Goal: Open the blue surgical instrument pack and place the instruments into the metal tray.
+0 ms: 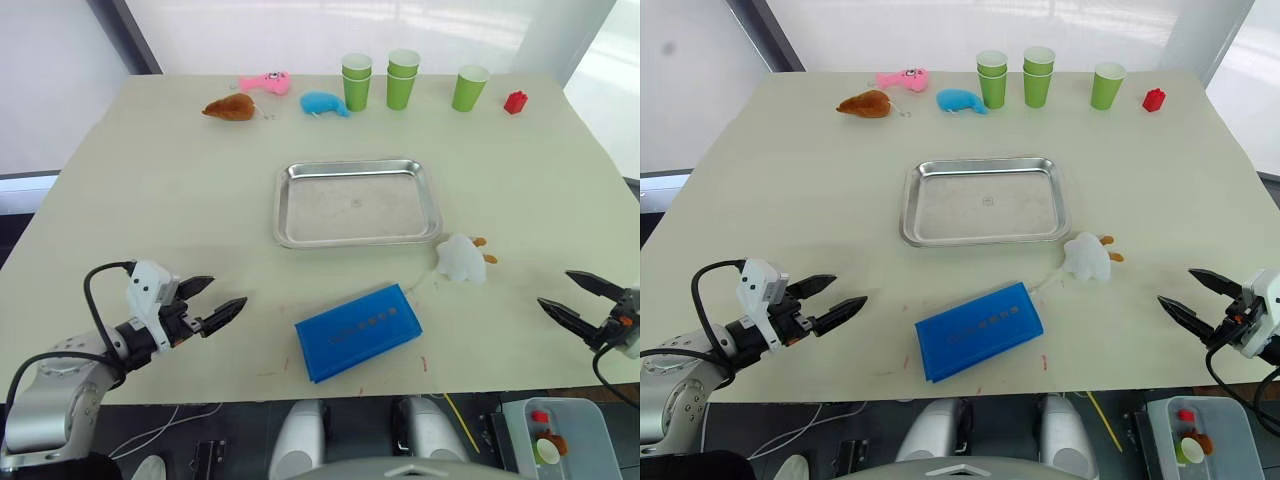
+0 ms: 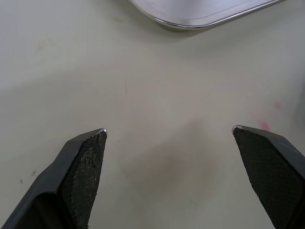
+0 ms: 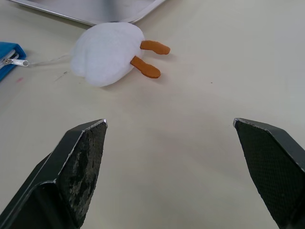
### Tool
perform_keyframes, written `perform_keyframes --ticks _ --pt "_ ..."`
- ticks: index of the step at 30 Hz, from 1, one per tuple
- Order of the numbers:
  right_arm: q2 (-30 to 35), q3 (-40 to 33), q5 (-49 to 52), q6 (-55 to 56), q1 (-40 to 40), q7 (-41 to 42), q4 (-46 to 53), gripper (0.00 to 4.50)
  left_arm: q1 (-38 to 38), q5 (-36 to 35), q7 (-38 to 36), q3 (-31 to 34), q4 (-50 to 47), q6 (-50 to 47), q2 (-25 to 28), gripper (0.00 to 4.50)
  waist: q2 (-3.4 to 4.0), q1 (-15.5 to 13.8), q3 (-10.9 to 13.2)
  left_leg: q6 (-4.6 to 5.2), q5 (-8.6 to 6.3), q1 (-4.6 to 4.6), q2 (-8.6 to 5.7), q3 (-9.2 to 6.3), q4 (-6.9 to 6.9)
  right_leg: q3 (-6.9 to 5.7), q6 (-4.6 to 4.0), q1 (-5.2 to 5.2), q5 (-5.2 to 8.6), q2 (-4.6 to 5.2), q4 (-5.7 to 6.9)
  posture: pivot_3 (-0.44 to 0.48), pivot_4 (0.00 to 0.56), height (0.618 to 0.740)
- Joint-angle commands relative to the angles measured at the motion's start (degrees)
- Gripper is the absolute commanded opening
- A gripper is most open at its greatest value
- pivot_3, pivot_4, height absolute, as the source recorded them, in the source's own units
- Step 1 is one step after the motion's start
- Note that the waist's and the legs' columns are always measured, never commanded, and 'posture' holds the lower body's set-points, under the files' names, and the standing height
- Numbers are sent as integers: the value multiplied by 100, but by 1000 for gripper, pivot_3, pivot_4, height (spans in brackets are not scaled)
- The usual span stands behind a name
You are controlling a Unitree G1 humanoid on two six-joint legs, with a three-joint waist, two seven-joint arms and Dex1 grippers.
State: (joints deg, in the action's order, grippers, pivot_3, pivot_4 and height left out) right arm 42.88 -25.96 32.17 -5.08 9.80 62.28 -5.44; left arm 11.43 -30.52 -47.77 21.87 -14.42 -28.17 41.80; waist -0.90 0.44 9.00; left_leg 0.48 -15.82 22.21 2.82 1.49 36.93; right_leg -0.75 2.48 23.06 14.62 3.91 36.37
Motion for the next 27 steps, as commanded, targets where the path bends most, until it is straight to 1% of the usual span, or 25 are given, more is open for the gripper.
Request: perform_keyframes --ticks 1,6,12,17,19,25,27 --pt "34 -229 87 72 37 67 49 4453 -56 32 -173 76 151 171 111 4500 0 0 0 0 0 0 0 0 5 0 0 0 0 0 5 0 150 740" --pt "-56 -206 -13 297 56 120 -170 4453 -91 58 -395 161 456 379 171 4500 -2 5 1 1 0 -8 0 -3 35 1 -1 -1 1 -1 44 0 150 740" --pt "-54 -134 -89 344 64 144 -175 4453 -6 138 -608 151 583 535 265 4500 -2 16 1 1 1 -22 -1 2 45 10 0 -14 0 -1 52 0 150 740" --pt "68 90 -189 68 198 139 298 4453 199 132 -977 59 522 655 358 4500 -1 14 1 1 1 -21 0 0 43 9 0 -14 0 -2 52 0 150 740" --pt "143 282 -190 -171 219 167 670 4453 296 173 -1214 -33 477 802 426 4500 -2 16 1 1 1 -21 0 1 44 10 0 -14 0 -2 52 0 150 740" --pt "190 712 -115 -512 28 302 1306 4453 580 200 -1750 -211 270 1115 499 4500 -2 14 1 1 1 -24 0 0 47 10 0 -16 0 -2 55 0 150 740" --pt "162 937 -145 -576 -158 347 1386 3957 655 148 -1923 -275 218 1168 498 3979 -4 12 1 1 1 -23 0 -1 48 9 -1 -18 0 -2 55 0 150 740"
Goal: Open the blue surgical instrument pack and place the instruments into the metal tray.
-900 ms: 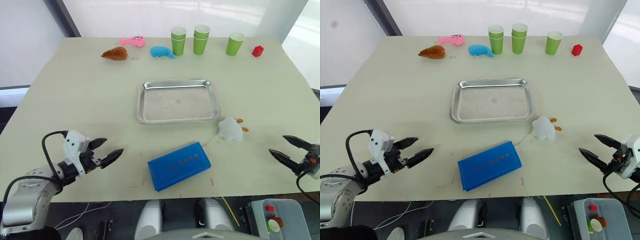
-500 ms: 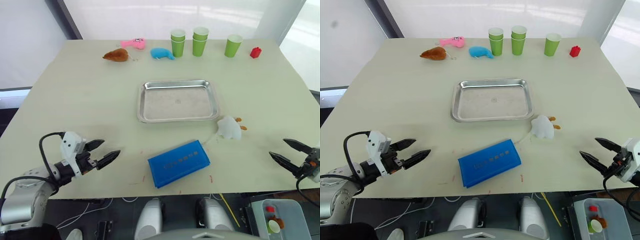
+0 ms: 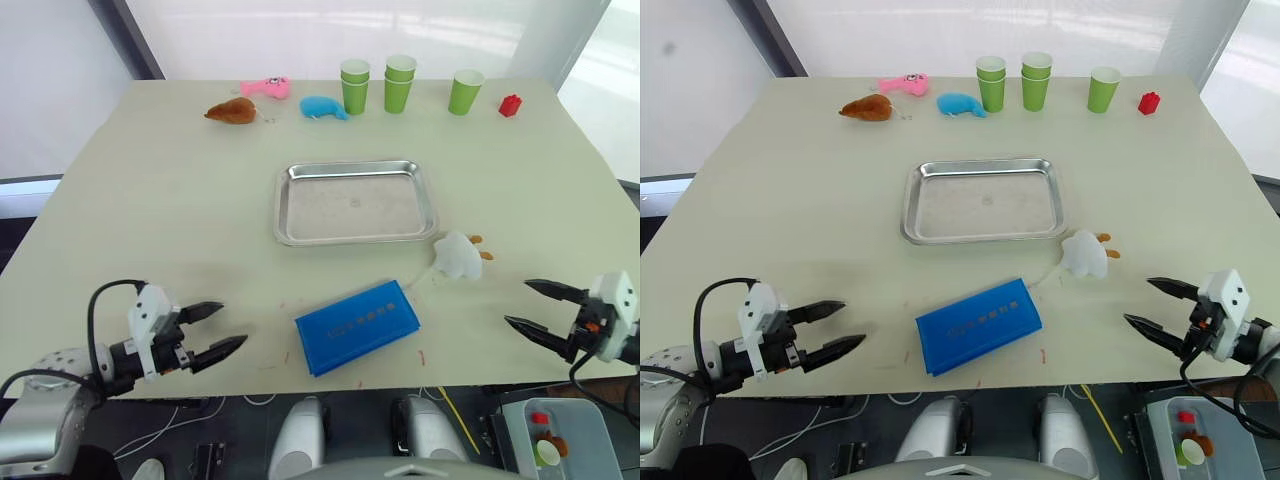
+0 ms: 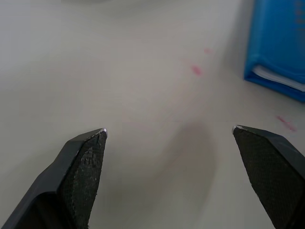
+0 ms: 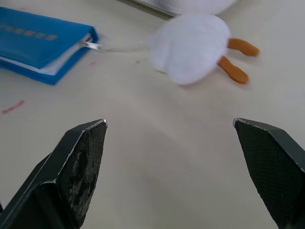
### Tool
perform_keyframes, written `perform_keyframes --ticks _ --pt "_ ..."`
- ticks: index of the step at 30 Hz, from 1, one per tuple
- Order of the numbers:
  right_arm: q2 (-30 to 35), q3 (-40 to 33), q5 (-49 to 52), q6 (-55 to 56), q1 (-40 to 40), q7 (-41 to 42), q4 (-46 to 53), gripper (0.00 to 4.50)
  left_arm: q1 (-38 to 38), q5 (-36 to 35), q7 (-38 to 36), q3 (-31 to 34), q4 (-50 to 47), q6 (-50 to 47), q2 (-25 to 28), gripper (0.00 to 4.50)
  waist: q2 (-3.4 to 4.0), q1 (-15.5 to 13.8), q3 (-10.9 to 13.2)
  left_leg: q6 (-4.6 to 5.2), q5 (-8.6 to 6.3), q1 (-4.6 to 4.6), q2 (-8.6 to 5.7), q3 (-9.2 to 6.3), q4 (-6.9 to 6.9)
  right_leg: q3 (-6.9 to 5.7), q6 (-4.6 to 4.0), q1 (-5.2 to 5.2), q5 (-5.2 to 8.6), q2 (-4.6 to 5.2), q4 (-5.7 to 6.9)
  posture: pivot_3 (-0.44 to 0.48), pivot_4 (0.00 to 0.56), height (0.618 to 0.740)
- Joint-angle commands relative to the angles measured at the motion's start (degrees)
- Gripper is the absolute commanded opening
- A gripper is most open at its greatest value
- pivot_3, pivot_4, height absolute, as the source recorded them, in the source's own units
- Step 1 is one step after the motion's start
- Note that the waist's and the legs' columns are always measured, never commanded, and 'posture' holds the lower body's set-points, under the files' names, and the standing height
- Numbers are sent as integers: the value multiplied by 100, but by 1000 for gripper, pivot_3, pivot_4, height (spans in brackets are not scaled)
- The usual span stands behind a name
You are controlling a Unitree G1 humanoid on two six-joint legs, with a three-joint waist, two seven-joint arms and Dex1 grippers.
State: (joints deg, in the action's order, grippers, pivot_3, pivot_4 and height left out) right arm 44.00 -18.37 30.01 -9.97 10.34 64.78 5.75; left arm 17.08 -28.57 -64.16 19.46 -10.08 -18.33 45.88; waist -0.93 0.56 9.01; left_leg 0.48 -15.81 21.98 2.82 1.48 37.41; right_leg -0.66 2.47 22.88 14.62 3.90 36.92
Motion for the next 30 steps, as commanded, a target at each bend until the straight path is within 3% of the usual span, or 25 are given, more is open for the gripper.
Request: perform_keyframes --ticks 1,3,4,7,8,10,11,17,30 --pt "35 335 -16 -51 -329 135 245 3772 113 -42 -346 -84 -238 208 88 3788 0 7 0 0 0 -1 0 0 0 0 0 0 0 0 0 0 150 740" --pt "-17 603 -162 -3 -550 156 153 2677 119 19 -436 -203 -248 284 80 2783 0 1 0 0 0 -2 0 0 1 0 0 -2 0 0 1 0 150 740" --pt "-80 750 -246 68 -679 160 80 2531 101 54 -453 -286 -247 318 59 2601 0 -2 0 0 0 -1 0 -1 1 -1 0 -2 0 0 1 0 150 740" --pt "-245 1180 -491 237 -1003 196 -106 1487 69 116 -516 -519 -276 397 28 1699 -4 0 -2 0 0 -2 0 -3 4 -2 0 -4 0 -2 2 0 150 740" --pt "-318 1317 -575 297 -1113 206 -176 844 73 111 -550 -591 -286 413 22 1065 -4 -1 -1 0 0 -3 0 -3 4 -1 0 -5 0 -2 5 0 150 740" --pt "-444 1515 -657 343 -1308 205 -295 60 50 125 -604 -711 -263 463 11 286 -4 1 -1 0 0 -3 0 -4 4 -2 0 -5 0 -3 5 0 150 740" --pt "-495 1590 -696 349 -1398 194 -346 0 25 138 -620 -766 -236 487 4 20 -3 -1 -1 0 0 -2 0 -3 4 -1 0 -4 0 -3 5 0 150 740" --pt "-740 2205 -1329 539 -2038 53 -873 0 -421 465 -745 -1467 133 748 -151 20 -2 -14 -1 0 1 -4 -1 -2 12 -1 -1 -4 -1 -3 16 0 150 740" --pt "-1298 2676 -1448 238 -2388 -257 -710 0 -1283 513 -802 -2184 690 693 -681 20 12 -35 -2 1 0 -6 -2 -10 81 0 -1 -8 0 -4 87 0 150 740"
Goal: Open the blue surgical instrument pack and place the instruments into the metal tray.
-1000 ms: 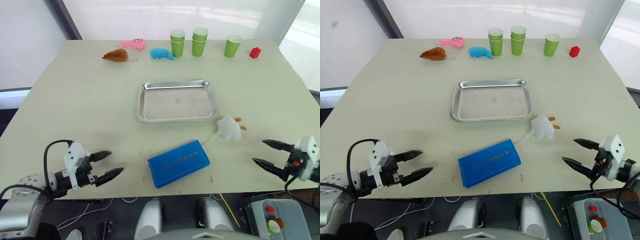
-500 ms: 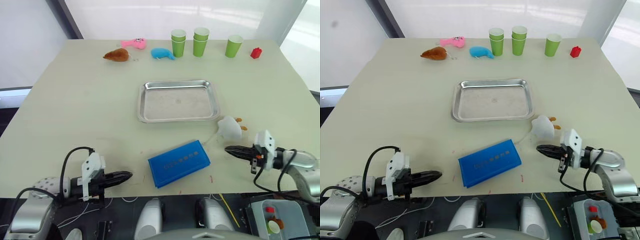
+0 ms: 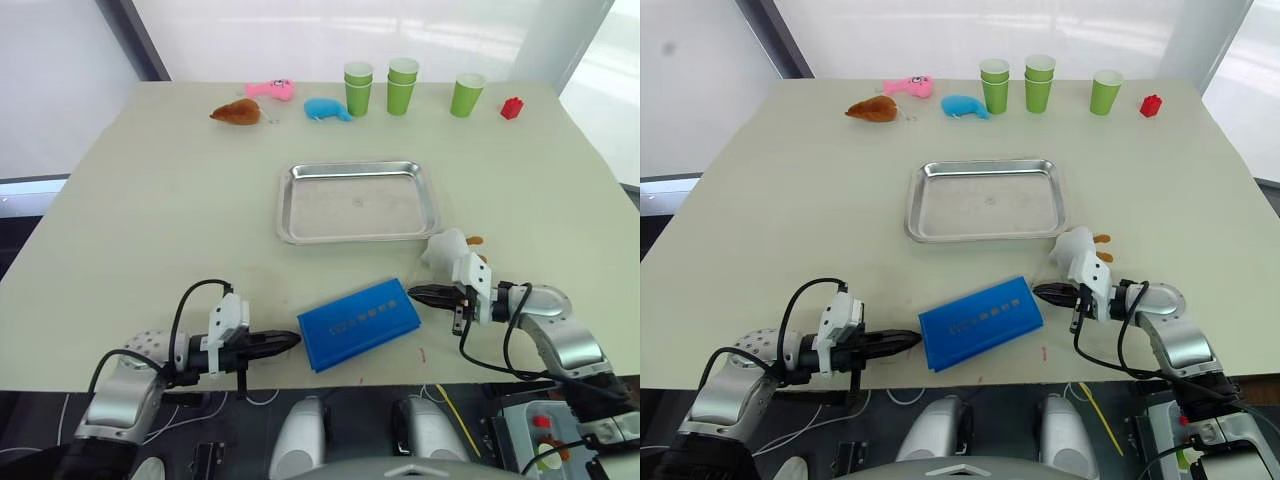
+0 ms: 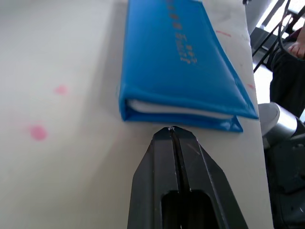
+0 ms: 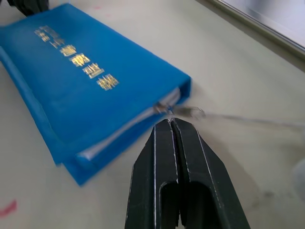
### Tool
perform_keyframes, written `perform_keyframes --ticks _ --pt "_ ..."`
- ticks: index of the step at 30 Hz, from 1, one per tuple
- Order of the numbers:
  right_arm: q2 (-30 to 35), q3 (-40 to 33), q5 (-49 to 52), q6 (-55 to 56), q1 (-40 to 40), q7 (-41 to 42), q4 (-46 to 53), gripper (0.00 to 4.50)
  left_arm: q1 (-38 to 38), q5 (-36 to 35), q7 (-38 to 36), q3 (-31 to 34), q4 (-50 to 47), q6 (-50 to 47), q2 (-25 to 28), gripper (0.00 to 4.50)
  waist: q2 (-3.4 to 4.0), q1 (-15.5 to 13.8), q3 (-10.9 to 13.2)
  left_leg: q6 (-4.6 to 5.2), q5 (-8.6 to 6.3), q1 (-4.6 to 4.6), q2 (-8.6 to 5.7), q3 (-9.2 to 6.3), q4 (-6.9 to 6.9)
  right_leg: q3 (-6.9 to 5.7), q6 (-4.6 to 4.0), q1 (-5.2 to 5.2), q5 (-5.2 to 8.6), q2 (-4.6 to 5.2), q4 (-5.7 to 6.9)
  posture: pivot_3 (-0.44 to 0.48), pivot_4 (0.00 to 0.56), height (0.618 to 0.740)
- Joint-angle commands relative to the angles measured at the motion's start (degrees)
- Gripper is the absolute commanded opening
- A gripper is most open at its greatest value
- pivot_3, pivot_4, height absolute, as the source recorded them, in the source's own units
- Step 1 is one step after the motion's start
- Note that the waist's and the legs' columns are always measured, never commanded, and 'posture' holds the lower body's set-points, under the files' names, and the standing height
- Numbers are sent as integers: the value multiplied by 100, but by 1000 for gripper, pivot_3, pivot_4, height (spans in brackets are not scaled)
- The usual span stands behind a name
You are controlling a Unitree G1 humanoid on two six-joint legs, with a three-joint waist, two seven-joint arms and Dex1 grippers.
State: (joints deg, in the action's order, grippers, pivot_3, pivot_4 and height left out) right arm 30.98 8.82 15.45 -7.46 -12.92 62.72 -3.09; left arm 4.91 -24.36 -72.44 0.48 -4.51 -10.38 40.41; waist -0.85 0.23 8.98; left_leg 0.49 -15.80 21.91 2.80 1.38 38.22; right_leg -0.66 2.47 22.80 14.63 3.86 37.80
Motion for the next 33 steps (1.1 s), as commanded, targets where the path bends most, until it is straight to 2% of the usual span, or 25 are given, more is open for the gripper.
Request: perform_keyframes --ticks 1,13,20,27,33 --pt "-3 -48 17 -24 -54 -71 189 0 -128 110 78 -333 138 -128 -194 20 5 -3 1 0 0 -1 0 0 8 1 0 -3 0 0 4 0 150 740" --pt "4 -86 236 -277 43 -9 528 0 -598 30 536 -236 105 -525 -606 20 15 -92 -2 1 1 -1 -7 -9 14 8 1 -6 0 -3 11 0 150 740" --pt "-27 -120 162 -261 48 -80 464 0 -1124 222 1113 8 566 -324 -872 20 13 -90 0 1 1 1 -5 -13 14 6 1 -5 0 -9 11 0 150 740" --pt "-153 -155 -57 -1 -74 -380 221 0 -1272 541 1468 -174 720 -87 -1071 20 13 -91 -1 1 1 0 -4 -13 14 7 0 -5 0 -11 11 0 150 740" --pt "-295 -206 -210 283 -260 -633 -119 0 -1766 840 1690 -302 1189 126 -1305 20 13 -99 -1 1 1 1 -5 -14 15 10 0 -6 -1 -15 12 0 150 740"
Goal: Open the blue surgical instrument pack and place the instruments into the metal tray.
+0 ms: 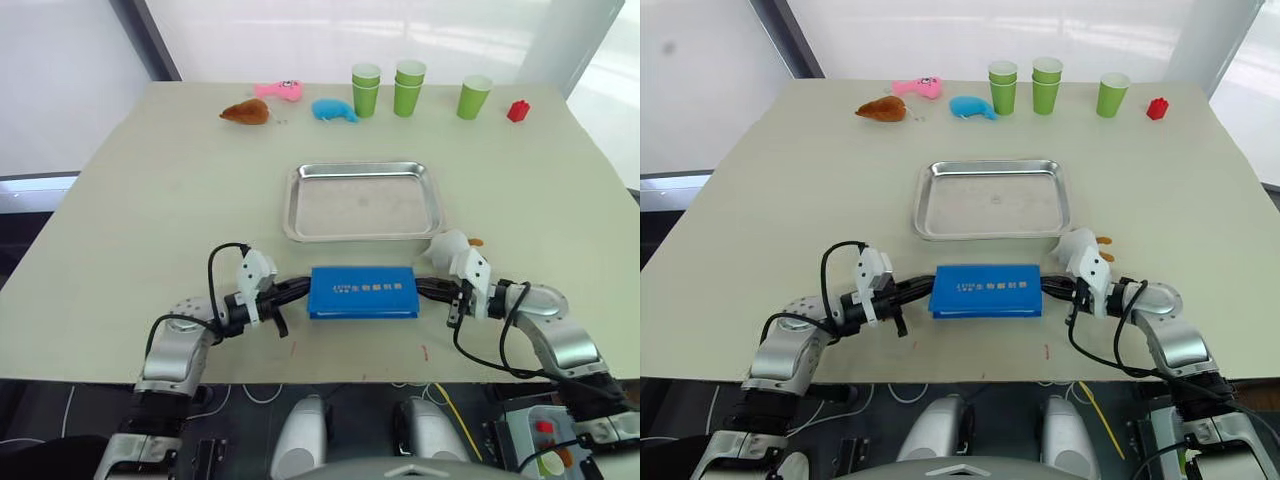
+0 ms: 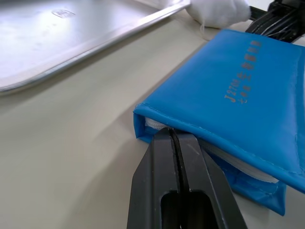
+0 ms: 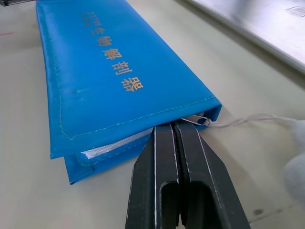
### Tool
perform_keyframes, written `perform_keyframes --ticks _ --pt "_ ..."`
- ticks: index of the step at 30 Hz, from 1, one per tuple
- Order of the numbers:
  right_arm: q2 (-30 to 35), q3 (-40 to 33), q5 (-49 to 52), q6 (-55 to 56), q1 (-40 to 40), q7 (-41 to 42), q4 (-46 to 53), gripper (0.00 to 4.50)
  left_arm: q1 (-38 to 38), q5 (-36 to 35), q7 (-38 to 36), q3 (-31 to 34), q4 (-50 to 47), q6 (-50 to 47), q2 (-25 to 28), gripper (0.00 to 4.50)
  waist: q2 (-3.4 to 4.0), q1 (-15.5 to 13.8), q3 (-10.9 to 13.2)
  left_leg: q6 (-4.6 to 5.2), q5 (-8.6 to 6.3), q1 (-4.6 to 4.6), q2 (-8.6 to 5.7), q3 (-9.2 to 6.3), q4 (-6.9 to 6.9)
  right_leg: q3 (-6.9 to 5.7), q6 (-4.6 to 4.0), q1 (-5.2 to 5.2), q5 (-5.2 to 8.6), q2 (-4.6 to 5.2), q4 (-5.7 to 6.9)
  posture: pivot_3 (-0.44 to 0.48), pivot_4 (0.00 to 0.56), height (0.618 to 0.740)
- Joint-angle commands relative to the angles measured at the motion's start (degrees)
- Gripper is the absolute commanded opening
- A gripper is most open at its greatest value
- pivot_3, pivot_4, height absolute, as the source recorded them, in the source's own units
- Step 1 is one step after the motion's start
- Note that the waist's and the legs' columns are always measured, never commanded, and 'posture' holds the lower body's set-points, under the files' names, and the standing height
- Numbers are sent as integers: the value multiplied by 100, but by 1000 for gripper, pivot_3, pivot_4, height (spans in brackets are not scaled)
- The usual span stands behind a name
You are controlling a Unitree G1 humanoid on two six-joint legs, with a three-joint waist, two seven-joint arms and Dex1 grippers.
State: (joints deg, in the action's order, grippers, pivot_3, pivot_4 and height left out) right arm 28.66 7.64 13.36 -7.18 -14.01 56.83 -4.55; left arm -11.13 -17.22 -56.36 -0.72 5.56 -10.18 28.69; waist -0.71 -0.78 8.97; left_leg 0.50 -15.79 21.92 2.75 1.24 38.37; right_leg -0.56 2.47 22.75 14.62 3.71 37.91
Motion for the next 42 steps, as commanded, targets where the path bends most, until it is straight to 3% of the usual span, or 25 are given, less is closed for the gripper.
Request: perform_keyframes --ticks 1,14,25,27,28,30,32,36,37,38,39,40,42 --pt "-66 -88 -12 296 -162 -52 -10 0 -220 153 67 -205 246 137 -159 20 0 2 0 0 0 0 0 0 0 0 0 0 0 0 -1 0 150 740" --pt "307 -380 286 492 2 264 -57 0 -86 41 -312 6 383 108 166 20 0 24 0 0 0 2 1 2 -2 3 0 1 0 -1 -4 0 150 740" --pt "875 -797 656 1299 347 1162 44 0 609 -954 -1481 855 -195 -9 1289 20 -10 190 17 0 -1 -2 26 6 -8 6 -2 6 2 -20 -3 0 150 740" --pt "862 -703 583 1780 347 1378 58 667 720 -1095 -1750 959 -426 2 1527 0 -10 160 26 0 -1 0 31 6 -6 4 -3 8 2 -24 -3 0 150 740" --pt "842 -641 549 1963 345 1473 57 760 747 -1155 -1866 1000 -520 -10 1624 0 -13 138 29 0 -1 0 31 6 -6 4 -3 8 2 -24 -3 0 150 740" --pt "794 -551 496 2253 323 1584 10 1955 778 -1263 -2029 1053 -654 -40 1765 600 -14 114 34 -1 -1 4 31 7 -5 1 -3 7 2 -22 -7 0 150 740" --pt "677 -425 410 2531 215 1640 -108 2608 727 -1424 -2285 1113 -832 -146 1971 1153 -18 113 36 -1 -1 6 30 11 -4 3 -2 6 2 -19 -9 0 150 740" --pt "428 -200 117 3022 -46 1565 -434 4408 561 -1783 -2718 1198 -1089 -359 2279 2904 -27 151 58 -1 -1 4 34 10 -5 3 -3 8 2 -25 -7 0 150 740" --pt "333 -126 -47 3259 -136 1483 -580 4500 521 -1868 -2880 1218 -1140 -402 2384 3420 -25 151 60 -1 -1 4 34 11 -5 4 -3 8 2 -25 -6 0 150 740" --pt "270 -62 -163 3443 -201 1436 -696 4500 498 -1936 -3008 1231 -1177 -450 2472 3555 -24 153 63 -1 -1 4 34 11 -5 4 -3 9 2 -26 -6 0 150 740" --pt "212 -2 -265 3638 -269 1402 -840 4500 456 -1976 -3128 1245 -1187 -455 2546 4152 -20 156 67 -1 -1 4 34 11 -6 5 -4 10 2 -27 -6 0 150 740" --pt "177 36 -335 3781 -318 1383 -949 4500 420 -2010 -3207 1257 -1188 -467 2596 4391 -19 156 69 -1 -1 5 34 12 -6 6 -4 12 2 -28 -6 0 150 740" --pt "72 107 -482 4133 -470 1284 -1272 4500 334 -2042 -3409 1291 -1164 -415 2699 4460 -20 155 77 -1 -1 6 34 12 -6 6 -4 14 3 -29 -7 0 150 740"
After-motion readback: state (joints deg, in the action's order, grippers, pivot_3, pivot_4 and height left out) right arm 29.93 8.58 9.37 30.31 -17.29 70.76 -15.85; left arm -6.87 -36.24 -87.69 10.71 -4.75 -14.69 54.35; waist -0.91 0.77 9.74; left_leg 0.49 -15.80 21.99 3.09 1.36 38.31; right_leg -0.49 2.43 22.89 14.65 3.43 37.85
